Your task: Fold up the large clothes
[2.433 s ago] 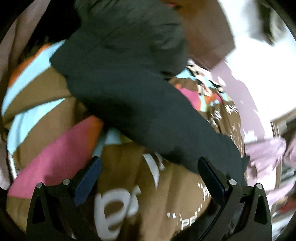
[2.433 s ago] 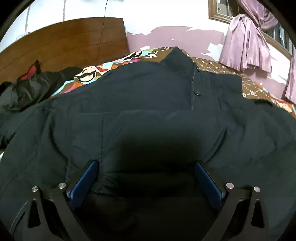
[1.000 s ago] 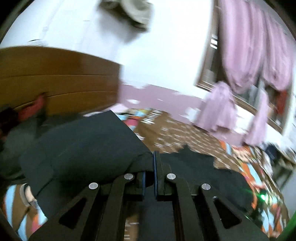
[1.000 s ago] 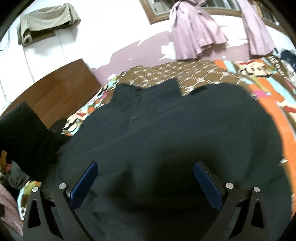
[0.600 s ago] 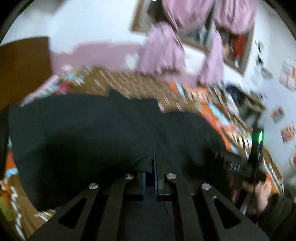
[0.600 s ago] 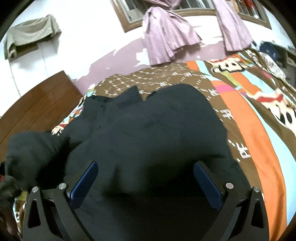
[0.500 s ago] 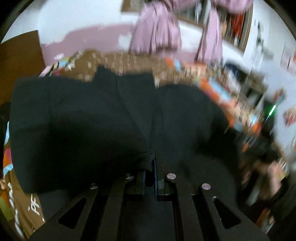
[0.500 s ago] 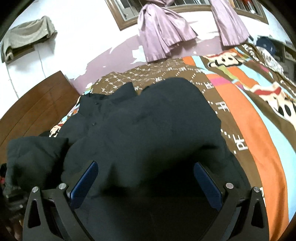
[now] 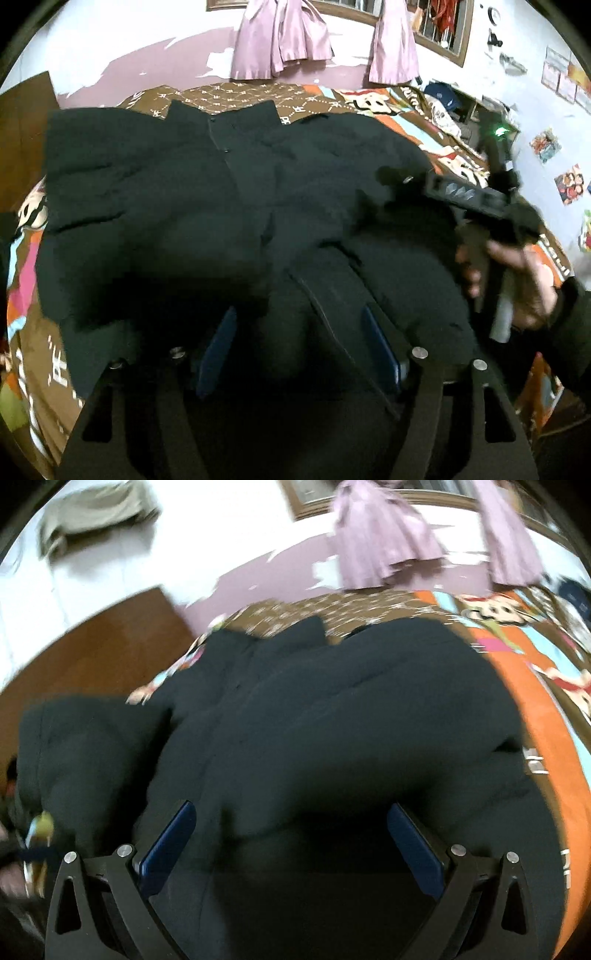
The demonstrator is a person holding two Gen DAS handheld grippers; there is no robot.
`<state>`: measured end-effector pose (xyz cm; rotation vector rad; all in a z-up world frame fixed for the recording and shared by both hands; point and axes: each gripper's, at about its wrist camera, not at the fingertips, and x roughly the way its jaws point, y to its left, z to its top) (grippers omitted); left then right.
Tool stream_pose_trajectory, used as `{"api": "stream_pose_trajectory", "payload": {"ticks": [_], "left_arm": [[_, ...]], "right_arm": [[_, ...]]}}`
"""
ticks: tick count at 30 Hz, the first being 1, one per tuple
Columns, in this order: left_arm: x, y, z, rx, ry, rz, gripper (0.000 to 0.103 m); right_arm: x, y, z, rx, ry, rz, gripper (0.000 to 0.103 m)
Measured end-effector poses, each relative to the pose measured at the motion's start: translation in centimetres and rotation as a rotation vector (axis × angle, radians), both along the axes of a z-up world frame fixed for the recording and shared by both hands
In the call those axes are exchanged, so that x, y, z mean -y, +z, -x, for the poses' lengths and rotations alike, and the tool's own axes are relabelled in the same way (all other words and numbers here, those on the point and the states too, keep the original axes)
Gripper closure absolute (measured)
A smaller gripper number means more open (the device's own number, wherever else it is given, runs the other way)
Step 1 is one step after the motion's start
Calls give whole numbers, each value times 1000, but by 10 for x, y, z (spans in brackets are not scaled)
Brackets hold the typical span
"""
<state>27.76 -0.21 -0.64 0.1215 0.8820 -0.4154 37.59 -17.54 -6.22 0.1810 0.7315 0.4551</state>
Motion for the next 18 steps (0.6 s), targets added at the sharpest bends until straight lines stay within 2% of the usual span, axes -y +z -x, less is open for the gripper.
{"api": "stream_pose_trajectory", "payload": {"ticks": [3,5,6,8,10,14,18], "left_arm": [[-15,6,12,-11,17,94,39],[-32,10,16,7,85,139,36],[-41,12,17,16,127,149,33],[-61,14,21,43,235,156,14],[-81,14,22,52,339,161,13],[-117,10,14,6,511,174,13],[-157,11,9,-14,709,185,13]], "right_arm": [[-26,-4,15,35,100,43,0],[-45,-2,29,80,179,85,0],[-54,0,35,99,211,105,0],[-71,3,46,140,275,148,0],[-89,6,57,182,333,179,0],[-123,10,68,241,403,238,0],[-149,9,72,309,410,311,0]]}}
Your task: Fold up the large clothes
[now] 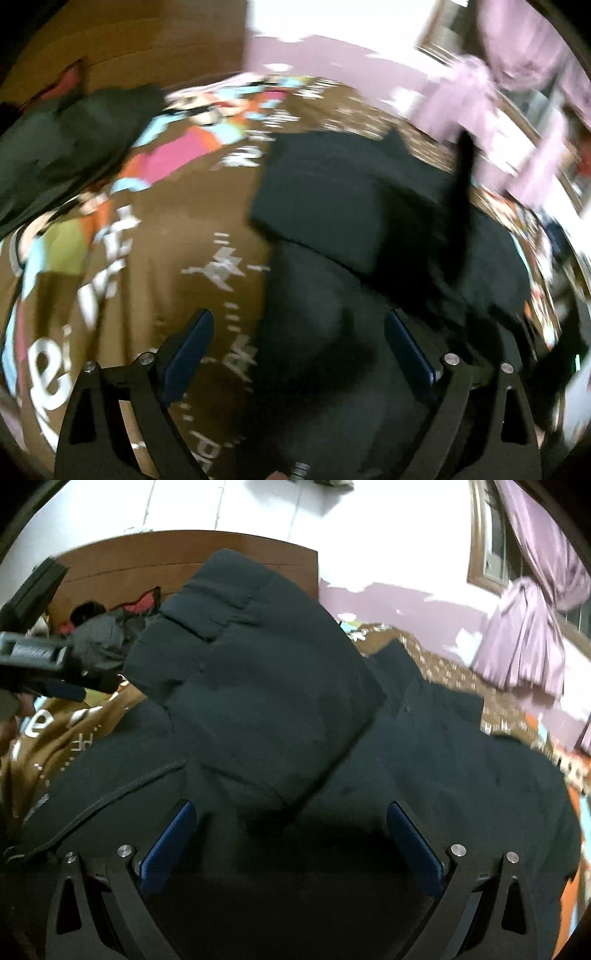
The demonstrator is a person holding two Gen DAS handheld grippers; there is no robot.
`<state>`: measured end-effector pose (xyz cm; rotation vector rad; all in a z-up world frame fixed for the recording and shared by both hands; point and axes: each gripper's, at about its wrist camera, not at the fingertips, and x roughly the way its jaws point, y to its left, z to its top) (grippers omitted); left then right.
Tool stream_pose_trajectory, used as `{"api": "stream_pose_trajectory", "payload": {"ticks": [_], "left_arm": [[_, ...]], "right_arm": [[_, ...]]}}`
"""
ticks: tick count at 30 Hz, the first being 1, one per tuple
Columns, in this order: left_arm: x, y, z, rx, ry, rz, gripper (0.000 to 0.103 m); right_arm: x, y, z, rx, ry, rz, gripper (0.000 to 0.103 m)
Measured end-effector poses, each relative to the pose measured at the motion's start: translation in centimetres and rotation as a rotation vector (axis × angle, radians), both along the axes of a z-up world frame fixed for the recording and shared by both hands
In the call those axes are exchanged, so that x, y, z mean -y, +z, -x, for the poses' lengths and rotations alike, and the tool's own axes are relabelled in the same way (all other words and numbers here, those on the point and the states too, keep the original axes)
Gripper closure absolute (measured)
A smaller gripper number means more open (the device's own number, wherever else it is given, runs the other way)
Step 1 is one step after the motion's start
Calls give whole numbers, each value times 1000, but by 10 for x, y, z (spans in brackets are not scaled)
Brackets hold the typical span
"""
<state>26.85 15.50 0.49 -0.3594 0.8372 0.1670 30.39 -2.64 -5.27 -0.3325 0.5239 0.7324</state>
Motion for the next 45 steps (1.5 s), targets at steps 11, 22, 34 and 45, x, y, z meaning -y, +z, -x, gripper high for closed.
{"api": "stream_pose_trajectory", "payload": {"ticks": [11,22,34,45], "left_arm": [[-56,6,-6,-80,175,61,13],[-32,12,-20,-41,73,5,13],[-14,-6,-85,-51,44,-80,13],[32,-7,-96,27,-70,-175,13]], "right_arm": [[26,20,-31,-78,-88,-177,90],[154,44,-62,-135,-403,-457,94],[243,21,-70,-226,-677,-565,39],[166,9,-101,-157,-568,-130,32]]}}
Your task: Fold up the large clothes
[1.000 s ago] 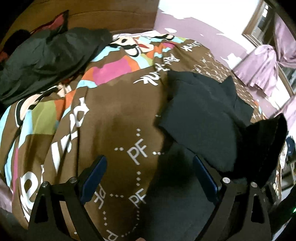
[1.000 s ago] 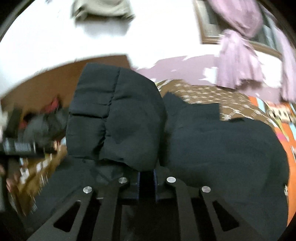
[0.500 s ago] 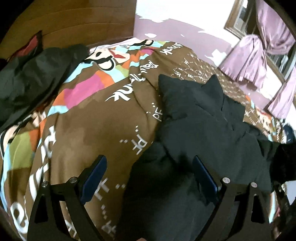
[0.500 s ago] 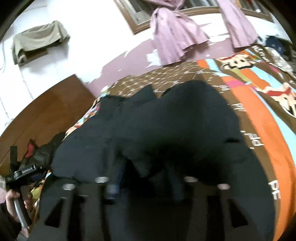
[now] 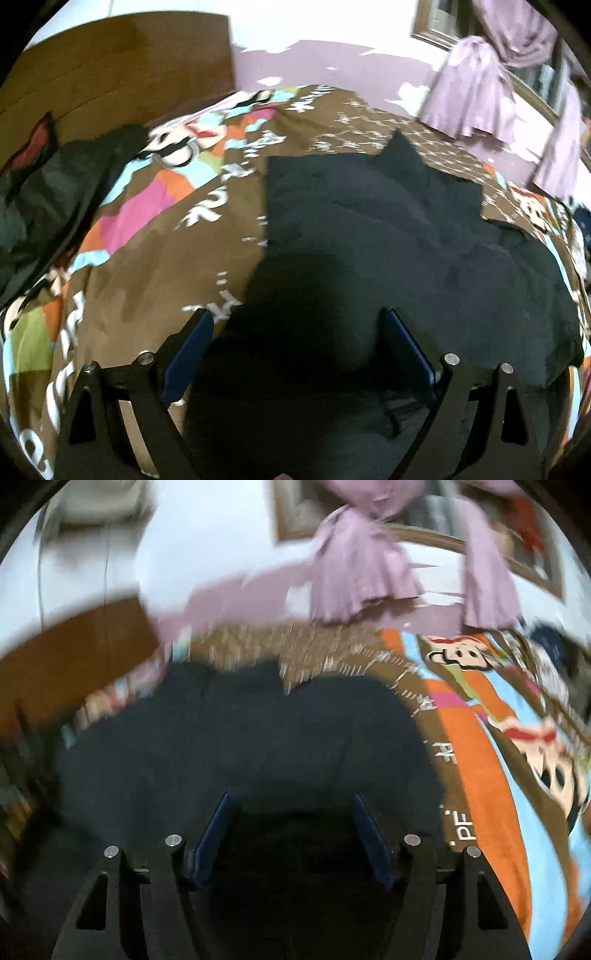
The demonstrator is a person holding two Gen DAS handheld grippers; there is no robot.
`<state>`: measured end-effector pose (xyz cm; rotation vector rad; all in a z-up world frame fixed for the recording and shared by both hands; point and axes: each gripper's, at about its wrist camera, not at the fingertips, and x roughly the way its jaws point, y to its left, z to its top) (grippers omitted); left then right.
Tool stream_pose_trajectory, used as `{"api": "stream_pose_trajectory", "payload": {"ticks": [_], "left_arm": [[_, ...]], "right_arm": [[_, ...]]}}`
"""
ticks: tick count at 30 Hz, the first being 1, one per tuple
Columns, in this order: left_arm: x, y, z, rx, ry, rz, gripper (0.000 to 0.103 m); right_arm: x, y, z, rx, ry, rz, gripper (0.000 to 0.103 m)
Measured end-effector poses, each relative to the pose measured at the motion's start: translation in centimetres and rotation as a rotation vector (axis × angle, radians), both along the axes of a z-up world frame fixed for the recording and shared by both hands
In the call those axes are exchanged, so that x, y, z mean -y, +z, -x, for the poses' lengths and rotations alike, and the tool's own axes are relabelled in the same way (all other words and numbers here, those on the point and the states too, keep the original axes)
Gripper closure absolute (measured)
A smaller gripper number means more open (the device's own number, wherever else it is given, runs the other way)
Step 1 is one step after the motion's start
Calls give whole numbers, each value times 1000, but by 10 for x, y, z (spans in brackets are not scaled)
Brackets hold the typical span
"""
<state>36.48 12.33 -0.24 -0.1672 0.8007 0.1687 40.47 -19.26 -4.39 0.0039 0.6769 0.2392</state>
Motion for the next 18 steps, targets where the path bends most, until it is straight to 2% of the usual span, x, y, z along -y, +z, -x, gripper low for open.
{"api": "stream_pose_trajectory", "payload": {"ticks": [1,2,4,5,6,8,11,14,18], "left_arm": [[6,-2,-2,4,-21,-3,13],[12,-5,-5,-1,-38,-18,12],[21,-15,-11,-35,-54,-77,12],[29,-27,-18,-80,-64,-146,11],[33,-34,-19,-99,-68,-179,10],[39,-44,-20,-90,-69,-224,5],[36,-57,-18,-67,-56,-222,1],[33,-62,-17,-54,-51,-218,1],[25,-61,-15,-56,-41,-159,1]], "right_arm": [[-11,-12,-4,-24,7,77,30],[-17,-23,-4,-28,16,111,29],[-16,-36,-2,-17,14,116,29],[-17,-41,-1,-14,11,117,29],[-17,-44,0,-12,9,126,29],[-21,-50,4,5,4,157,29],[-22,-55,4,33,-4,169,29],[-23,-54,9,66,-13,167,28],[-20,-53,9,84,-20,151,20]]}}
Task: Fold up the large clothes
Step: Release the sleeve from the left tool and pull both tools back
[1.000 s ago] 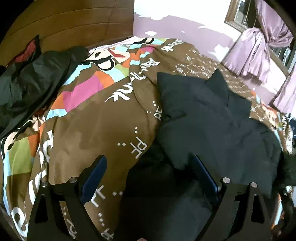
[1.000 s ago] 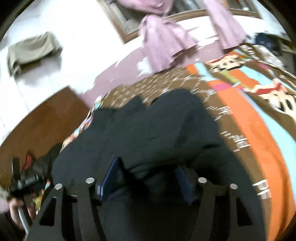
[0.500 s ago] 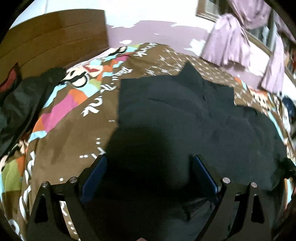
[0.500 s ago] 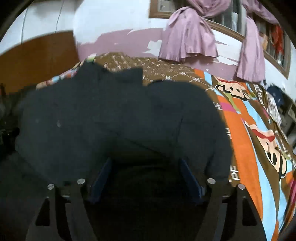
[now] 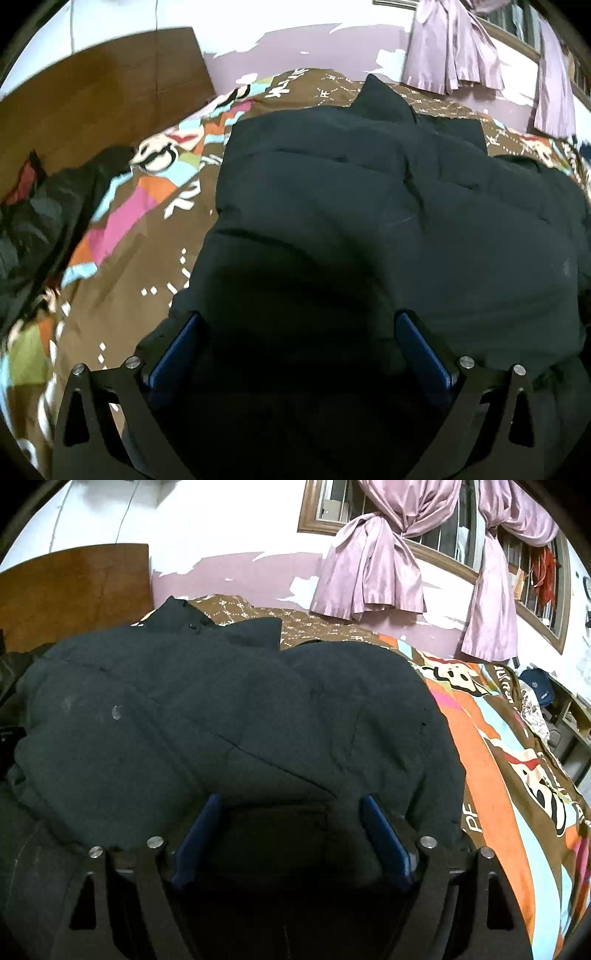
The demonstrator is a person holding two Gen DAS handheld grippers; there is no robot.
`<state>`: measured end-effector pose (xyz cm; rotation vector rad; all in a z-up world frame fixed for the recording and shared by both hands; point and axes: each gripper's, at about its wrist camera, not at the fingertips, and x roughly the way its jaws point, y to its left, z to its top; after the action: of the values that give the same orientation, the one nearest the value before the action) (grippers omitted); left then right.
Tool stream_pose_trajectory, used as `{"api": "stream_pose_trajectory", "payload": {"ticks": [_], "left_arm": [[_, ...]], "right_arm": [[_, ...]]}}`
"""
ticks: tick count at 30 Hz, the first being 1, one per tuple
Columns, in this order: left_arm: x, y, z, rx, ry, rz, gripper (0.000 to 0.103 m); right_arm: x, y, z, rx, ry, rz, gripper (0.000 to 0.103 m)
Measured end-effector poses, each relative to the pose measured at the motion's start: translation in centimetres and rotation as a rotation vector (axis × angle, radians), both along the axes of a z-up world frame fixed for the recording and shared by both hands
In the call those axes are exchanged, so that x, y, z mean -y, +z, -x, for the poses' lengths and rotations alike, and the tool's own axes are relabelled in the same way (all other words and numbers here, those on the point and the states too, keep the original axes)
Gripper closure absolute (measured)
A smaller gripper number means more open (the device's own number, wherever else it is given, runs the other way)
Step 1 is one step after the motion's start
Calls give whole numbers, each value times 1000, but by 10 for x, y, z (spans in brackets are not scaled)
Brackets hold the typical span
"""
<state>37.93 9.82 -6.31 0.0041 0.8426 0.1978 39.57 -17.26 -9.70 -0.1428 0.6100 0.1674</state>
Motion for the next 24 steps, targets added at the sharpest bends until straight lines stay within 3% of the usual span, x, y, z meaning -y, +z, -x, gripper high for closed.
{"api": "stream_pose_trajectory", "payload": {"ticks": [4,7,14,21,24], "left_arm": [[0,14,13,-6,-39,44,1],[9,34,33,89,-77,19,1],[32,102,65,174,-91,84,1],[54,176,103,217,-135,46,1],[61,202,120,173,-154,25,1]], "right_arm": [[17,19,-4,-81,-9,-116,19],[27,55,7,-74,17,-201,19],[26,140,41,-54,94,-202,11],[34,221,86,-44,139,-229,8],[35,246,109,-28,153,-225,7]]}}
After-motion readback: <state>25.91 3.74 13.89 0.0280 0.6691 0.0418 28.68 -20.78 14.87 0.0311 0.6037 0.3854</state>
